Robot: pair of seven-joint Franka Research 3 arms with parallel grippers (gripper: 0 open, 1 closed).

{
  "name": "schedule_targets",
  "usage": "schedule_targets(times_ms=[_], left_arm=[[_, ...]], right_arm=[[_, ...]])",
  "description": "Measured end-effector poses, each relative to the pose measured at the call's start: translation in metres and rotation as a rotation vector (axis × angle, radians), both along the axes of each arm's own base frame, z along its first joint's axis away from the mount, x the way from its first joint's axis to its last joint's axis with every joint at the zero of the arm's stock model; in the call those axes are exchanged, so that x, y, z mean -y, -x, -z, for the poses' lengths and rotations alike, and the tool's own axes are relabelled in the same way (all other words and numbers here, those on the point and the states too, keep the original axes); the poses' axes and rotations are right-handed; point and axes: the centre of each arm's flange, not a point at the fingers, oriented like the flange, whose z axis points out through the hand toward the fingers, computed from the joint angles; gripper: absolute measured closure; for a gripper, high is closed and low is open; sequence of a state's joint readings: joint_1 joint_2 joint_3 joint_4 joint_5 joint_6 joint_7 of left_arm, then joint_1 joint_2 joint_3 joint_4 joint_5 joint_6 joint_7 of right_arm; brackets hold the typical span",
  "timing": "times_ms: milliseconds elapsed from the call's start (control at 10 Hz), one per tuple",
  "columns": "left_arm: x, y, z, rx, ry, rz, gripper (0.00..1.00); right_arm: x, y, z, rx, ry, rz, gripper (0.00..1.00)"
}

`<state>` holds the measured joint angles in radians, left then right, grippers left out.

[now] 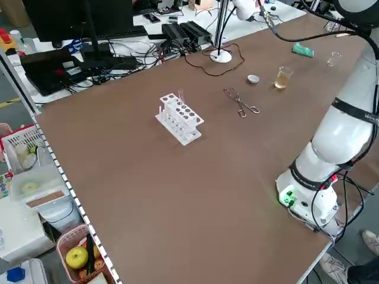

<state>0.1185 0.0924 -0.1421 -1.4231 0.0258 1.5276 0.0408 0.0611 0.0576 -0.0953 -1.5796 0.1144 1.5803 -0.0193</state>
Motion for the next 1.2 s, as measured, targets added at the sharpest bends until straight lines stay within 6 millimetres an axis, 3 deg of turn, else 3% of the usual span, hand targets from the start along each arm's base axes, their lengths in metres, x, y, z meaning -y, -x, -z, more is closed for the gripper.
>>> schedule_targets(times_ms=[500, 1200], left_arm=[[-0.003, 0.0, 0.0, 0.0, 0.0, -0.026, 0.0], [-0.012, 0.0, 0.0, 0.0, 0.0, -0.044, 0.0]], right_arm=[[0.022, 0.014, -0.047, -0.013, 0.052, 0.019, 0.0], [0.042, 0.026, -0.049, -0.014, 0.048, 0.04, 0.0]])
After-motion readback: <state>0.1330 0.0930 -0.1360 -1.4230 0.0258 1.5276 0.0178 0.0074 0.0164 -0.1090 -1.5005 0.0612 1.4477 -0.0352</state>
